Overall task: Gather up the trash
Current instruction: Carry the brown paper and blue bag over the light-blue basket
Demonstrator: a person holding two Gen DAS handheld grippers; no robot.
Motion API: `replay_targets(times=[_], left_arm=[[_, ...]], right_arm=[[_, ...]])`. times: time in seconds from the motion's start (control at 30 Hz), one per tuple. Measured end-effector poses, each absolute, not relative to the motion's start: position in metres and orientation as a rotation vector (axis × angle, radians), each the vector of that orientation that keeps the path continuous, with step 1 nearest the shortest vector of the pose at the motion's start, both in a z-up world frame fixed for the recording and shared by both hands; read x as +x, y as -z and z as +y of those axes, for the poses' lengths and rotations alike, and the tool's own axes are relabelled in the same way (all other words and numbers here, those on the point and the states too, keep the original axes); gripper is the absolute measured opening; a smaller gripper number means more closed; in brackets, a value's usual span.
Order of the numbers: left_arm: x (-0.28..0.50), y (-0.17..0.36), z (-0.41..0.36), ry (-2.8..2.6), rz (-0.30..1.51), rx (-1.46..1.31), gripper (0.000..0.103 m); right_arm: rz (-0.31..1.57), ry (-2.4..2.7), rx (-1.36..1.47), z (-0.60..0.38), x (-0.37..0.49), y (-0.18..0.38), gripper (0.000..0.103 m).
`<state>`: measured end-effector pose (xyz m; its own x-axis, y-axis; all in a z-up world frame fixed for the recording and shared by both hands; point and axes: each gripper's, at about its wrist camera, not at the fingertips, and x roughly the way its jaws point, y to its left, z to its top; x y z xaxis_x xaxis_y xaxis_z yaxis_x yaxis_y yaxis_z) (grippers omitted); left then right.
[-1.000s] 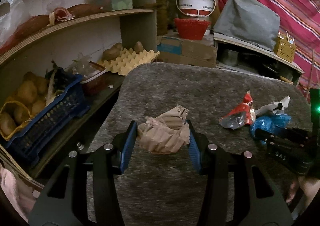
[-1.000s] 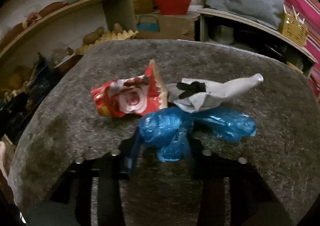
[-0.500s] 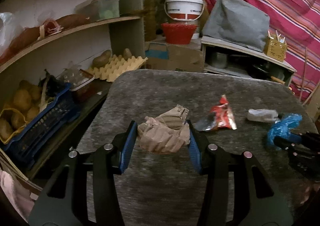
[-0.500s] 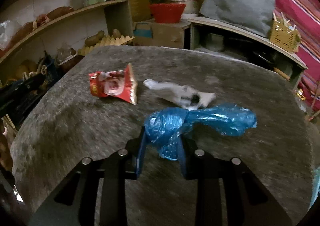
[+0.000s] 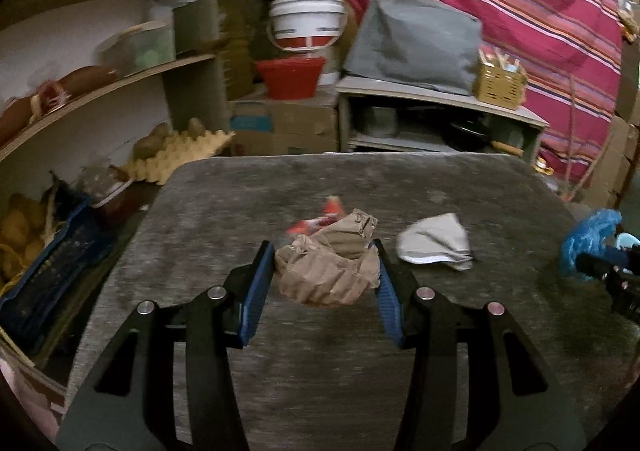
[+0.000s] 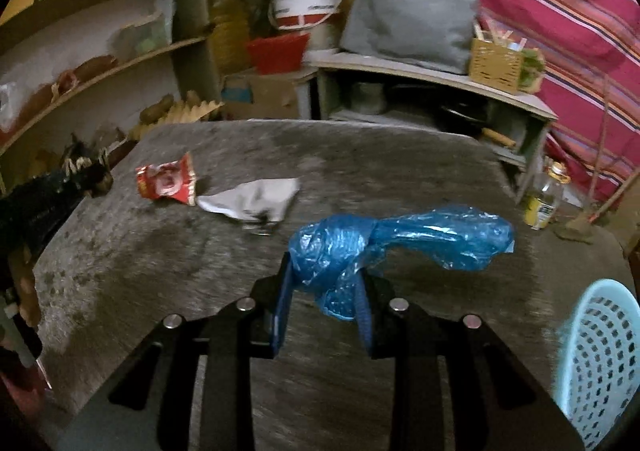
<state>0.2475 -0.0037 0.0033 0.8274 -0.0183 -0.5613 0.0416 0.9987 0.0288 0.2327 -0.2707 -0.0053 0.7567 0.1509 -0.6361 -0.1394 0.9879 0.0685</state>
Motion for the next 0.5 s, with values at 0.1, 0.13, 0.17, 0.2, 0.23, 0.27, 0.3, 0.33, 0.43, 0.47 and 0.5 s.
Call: replay_targets(times=[0.1,0.13,0.17,0.2,0.23,0.27,0.3,0.33,0.43,0.47,0.5], left_arm=[[0.245,-0.006,-0.033,0.094,0.593,0.03,0.047],[0.244,-0.007,-0.041,0.108,0.592,0.029,0.047],[0.243,-0.009,-0.051,0.125,0.588,0.03,0.047],[0.242,-0.011,-0.065,0.145,0.581,0.038,0.047],[0.24,-0.012,-0.074,0.155,0.576,0.045,0.047],[0.239,-0.014,-0.089,0.174,0.57,0.055,0.047],[0.237,-0.015,-0.103,0.195,0.568,0.063,0.047],[0.235,-0.017,-0.115,0.21,0.564,0.072,0.047],[0.223,-0.023,-0.162,0.268,0.531,0.123,0.047],[0.219,-0.025,-0.179,0.293,0.521,0.128,0.047],[0.217,-0.026,-0.189,0.311,0.519,0.126,0.047]], right_arm=[[0.682,-0.135,0.036,-0.295,0.227,0.0,0.029],[0.674,-0.124,0.042,-0.306,0.223,-0.002,0.029],[0.667,-0.113,0.047,-0.316,0.22,-0.004,0.029],[0.66,-0.102,0.053,-0.325,0.217,-0.006,0.029],[0.65,-0.081,0.068,-0.342,0.213,-0.009,0.029],[0.645,-0.07,0.08,-0.352,0.21,-0.011,0.029],[0.639,-0.055,0.096,-0.363,0.207,-0.012,0.029],[0.633,-0.035,0.116,-0.379,0.202,-0.014,0.029],[0.627,0.039,0.153,-0.423,0.188,-0.014,0.029],[0.629,0.06,0.16,-0.435,0.184,-0.012,0.029],[0.632,0.077,0.17,-0.446,0.179,-0.011,0.029]])
